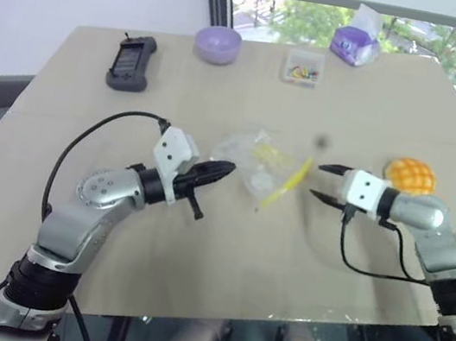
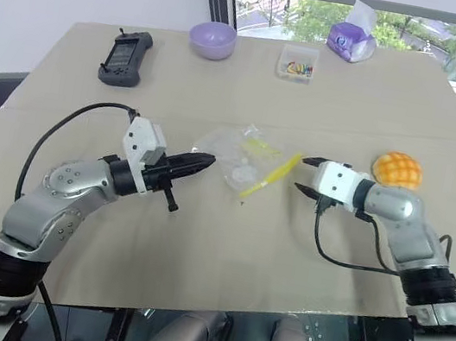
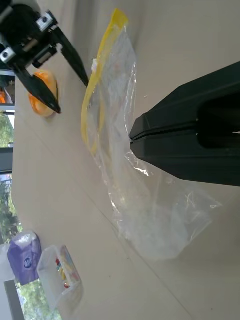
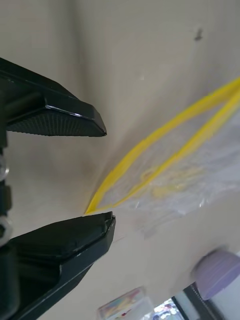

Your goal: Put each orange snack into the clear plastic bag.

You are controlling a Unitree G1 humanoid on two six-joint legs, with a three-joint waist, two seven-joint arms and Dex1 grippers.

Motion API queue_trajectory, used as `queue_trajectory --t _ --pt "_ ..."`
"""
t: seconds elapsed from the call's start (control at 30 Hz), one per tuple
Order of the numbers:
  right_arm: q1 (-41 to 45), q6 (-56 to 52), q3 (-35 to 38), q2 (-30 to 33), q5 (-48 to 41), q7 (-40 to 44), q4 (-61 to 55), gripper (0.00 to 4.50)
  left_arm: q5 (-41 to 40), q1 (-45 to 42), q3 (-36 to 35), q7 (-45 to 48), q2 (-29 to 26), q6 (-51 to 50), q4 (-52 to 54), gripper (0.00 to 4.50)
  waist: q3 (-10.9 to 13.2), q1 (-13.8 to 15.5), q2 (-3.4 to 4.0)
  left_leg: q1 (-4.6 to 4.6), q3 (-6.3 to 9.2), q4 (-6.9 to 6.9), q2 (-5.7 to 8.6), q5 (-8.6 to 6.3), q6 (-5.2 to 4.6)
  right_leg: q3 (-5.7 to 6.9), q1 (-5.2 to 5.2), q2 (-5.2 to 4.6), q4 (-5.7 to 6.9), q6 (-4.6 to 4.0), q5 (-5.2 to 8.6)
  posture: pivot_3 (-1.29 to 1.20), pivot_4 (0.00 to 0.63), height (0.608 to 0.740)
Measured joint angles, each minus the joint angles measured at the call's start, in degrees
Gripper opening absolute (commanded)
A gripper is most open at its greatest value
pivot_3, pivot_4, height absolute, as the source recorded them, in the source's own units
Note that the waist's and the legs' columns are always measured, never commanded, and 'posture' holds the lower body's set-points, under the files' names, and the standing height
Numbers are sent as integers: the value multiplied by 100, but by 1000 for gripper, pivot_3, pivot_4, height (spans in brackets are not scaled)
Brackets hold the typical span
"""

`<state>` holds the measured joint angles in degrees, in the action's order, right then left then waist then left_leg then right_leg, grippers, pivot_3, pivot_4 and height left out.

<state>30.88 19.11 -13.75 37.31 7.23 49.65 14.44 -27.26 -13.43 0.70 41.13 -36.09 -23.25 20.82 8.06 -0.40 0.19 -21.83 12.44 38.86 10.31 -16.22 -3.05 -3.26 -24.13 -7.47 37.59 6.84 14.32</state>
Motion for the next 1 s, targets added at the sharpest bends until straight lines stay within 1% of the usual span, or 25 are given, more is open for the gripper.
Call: queue_trajectory --t 0.1,0.23,0.33,0.5,0.6,0.7,0.73,1.0 --pt "370 516 -174 -326 438 -400 628 2612 -61 -19 -55 -35 53 -142 120 14 0 -39 0 3 -5 0 -4 0 2 -9 -1 7 4 0 0 0 150 736" --pt "756 871 -211 -542 788 -838 1137 2612 -101 14 -60 -33 72 -229 174 14 0 -38 0 4 -8 -1 -12 -1 5 -15 -4 18 4 -2 0 0 150 736" --pt "934 1062 -211 -597 885 -1033 1357 2612 -101 46 -69 -27 73 -253 230 14 0 -38 0 4 -8 -1 -16 -3 7 -16 -5 22 2 -2 0 0 150 736" --pt "996 1275 -220 -759 910 -1120 1581 2612 -100 84 -69 -24 74 -265 232 14 0 -41 0 4 -13 -2 -21 -3 8 -22 -6 27 3 -3 -1 0 150 736" --pt "1022 1379 -281 -836 915 -1123 1659 1808 -100 84 -69 -23 77 -265 232 0 0 -51 0 7 -21 -4 -27 -4 10 -31 -9 34 4 -5 -2 0 150 736" --pt "1076 1527 -342 -877 939 -1123 1728 296 -99 84 -69 -22 79 -265 232 0 0 -52 0 7 -26 -6 -29 -4 10 -36 -12 36 5 -5 -2 0 150 736" --pt "1083 1539 -344 -881 939 -1123 1730 23 -99 84 -69 -22 79 -265 232 0 0 -52 0 7 -27 -6 -29 -5 10 -37 -13 37 5 -5 -2 0 150 736" --pt "1091 1602 -346 -920 909 -1092 1741 23 -87 126 -69 -18 80 -259 232 0 0 -53 0 6 -41 -15 -33 -5 11 -52 -25 41 9 -6 -3 0 150 736"
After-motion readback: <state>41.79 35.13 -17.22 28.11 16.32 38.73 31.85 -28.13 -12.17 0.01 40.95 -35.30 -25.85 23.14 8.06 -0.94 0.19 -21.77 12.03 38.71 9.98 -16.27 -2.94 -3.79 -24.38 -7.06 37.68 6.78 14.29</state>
